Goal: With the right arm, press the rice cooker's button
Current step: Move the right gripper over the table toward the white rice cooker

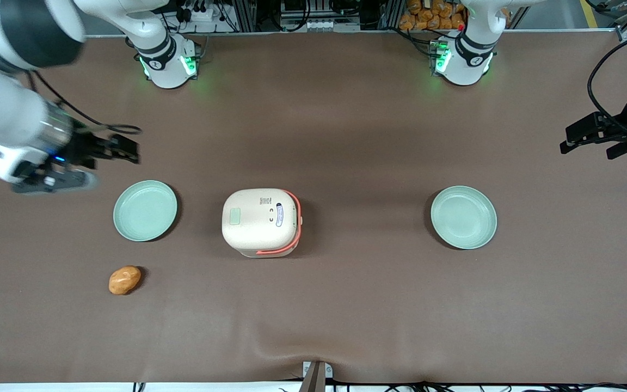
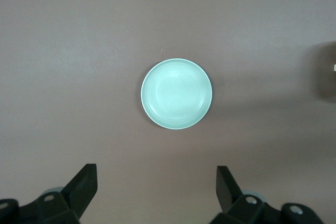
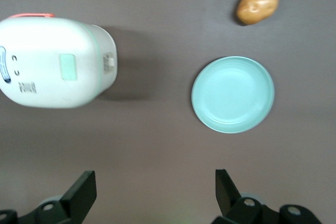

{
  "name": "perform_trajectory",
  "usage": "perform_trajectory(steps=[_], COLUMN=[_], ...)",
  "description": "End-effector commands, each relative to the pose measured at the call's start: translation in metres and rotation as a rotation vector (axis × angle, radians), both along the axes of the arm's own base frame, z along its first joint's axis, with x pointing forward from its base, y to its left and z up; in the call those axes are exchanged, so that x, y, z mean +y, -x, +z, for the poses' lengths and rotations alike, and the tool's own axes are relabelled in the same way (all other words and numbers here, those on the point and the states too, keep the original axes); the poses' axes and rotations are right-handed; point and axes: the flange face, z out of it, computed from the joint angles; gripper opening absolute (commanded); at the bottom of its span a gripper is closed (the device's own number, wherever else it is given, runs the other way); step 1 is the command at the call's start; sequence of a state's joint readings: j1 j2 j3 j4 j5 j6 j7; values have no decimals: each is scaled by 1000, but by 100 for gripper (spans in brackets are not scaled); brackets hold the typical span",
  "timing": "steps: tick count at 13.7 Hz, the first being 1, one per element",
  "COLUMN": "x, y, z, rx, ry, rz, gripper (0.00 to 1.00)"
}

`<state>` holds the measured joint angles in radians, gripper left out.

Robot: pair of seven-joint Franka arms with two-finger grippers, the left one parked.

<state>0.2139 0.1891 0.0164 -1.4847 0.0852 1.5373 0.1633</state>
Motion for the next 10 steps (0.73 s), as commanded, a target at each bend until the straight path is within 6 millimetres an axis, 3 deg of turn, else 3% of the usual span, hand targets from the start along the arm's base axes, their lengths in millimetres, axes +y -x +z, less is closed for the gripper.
perform_trajectory(steps=[1,3,4,8,10], x=[33,50,59,105,126], y=[-5,-8,-10,-15,-15], z=[-19,-34,-40,-76,-92], rx=[1,9,0,-15,-14], ry=[-1,3,3,-2,-17], rz=[-25,-33,-43,-20,-64], gripper=[100,100,93,16,0])
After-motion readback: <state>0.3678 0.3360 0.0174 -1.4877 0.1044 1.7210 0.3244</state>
